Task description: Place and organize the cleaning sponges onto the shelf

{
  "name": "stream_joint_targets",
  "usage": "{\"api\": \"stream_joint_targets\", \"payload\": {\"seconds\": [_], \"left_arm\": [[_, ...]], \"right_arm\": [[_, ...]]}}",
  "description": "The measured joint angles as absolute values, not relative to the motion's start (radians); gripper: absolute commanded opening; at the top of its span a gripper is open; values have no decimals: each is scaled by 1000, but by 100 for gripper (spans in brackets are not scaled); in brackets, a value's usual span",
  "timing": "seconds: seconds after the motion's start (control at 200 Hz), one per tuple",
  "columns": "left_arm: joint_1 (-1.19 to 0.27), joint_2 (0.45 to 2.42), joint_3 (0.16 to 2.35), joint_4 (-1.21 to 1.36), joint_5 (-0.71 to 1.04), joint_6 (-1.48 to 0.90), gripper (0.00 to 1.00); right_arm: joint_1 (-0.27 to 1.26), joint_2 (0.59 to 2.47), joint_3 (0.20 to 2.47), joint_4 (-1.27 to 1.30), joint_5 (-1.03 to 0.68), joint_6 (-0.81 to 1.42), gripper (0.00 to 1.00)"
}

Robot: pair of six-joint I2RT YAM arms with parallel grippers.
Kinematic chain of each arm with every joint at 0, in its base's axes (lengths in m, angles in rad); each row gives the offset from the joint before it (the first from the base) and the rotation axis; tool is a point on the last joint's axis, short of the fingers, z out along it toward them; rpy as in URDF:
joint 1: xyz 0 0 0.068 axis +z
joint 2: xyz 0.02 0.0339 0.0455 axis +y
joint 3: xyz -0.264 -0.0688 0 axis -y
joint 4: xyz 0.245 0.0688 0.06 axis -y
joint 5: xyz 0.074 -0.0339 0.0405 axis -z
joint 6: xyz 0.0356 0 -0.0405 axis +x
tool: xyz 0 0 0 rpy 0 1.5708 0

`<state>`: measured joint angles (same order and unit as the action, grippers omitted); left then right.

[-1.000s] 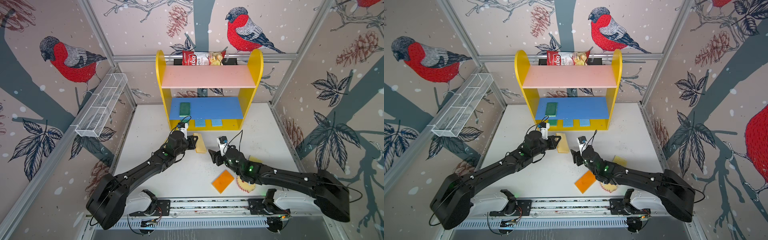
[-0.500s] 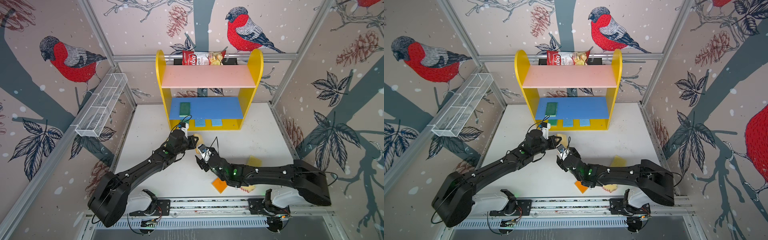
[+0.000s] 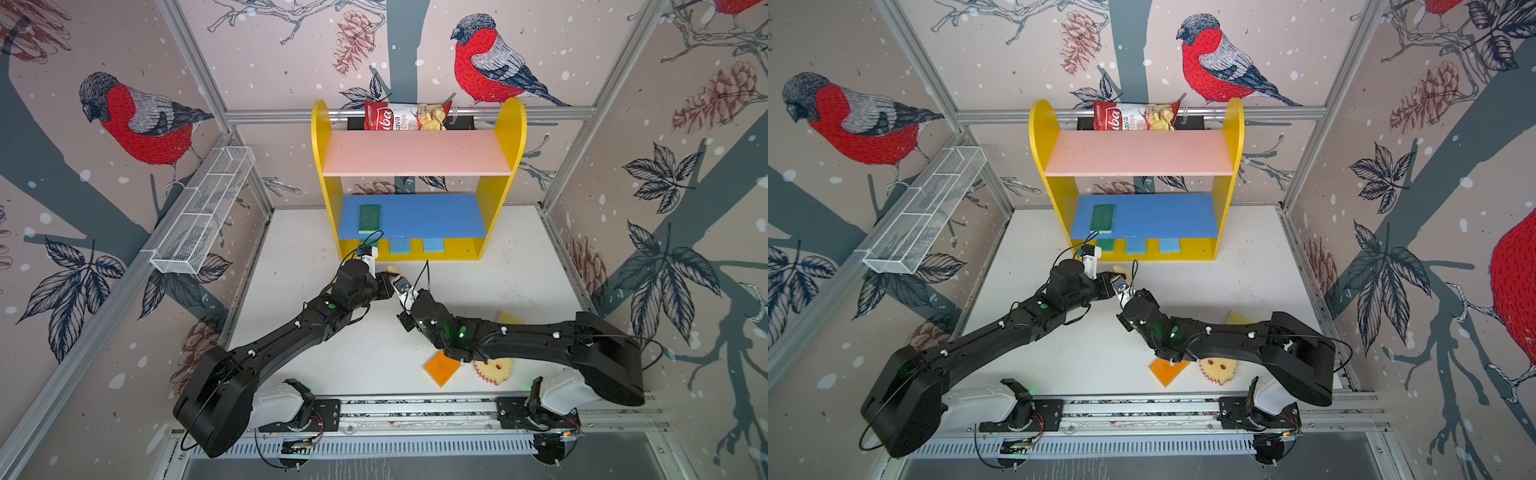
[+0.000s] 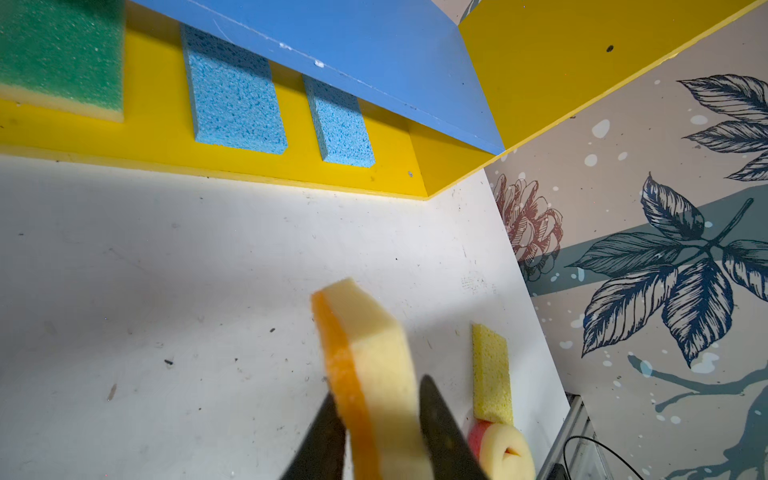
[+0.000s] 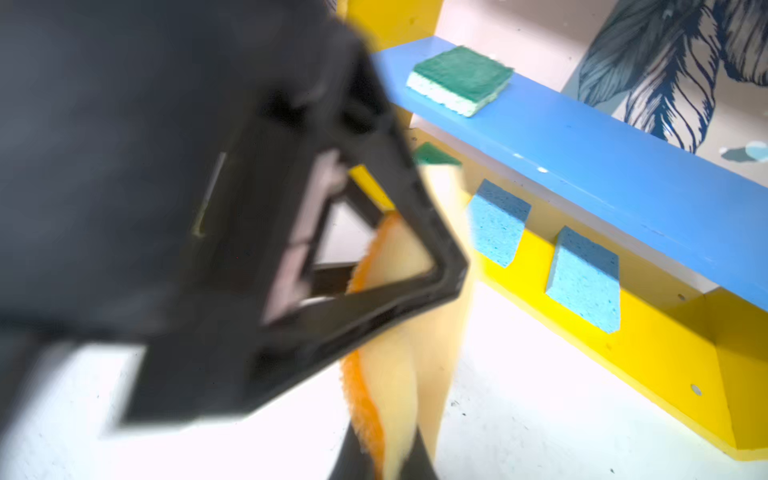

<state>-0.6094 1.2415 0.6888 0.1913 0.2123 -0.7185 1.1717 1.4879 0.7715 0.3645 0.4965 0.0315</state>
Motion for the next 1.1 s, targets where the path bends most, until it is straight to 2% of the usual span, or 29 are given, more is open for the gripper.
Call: {"api": "stream_joint_targets", "payload": {"seconds": [0.05,0.195,0.415,0.575,0.725,1.101], "left_arm": [[-611,1235,689,191,213,-714,76],[-611,1201,689,199,230,-704,87],[-611,1088,629,237,198,-700,94],[-605,1007,512,345,180,-744,97],[-604,1008,470,459,213,-793,97],[-603,1219,487,851,376,-948,96]], "right_arm": [[1148,1453,754,364,463,54,0],[1019,1367,723,364,293,163,0],[820,1296,657,423,-46,375,0],[722,1275,605,542,-241,536,0],[672,1294,575,717,-379,698,0],[661,1372,528,1113,-542,1003,0]]}}
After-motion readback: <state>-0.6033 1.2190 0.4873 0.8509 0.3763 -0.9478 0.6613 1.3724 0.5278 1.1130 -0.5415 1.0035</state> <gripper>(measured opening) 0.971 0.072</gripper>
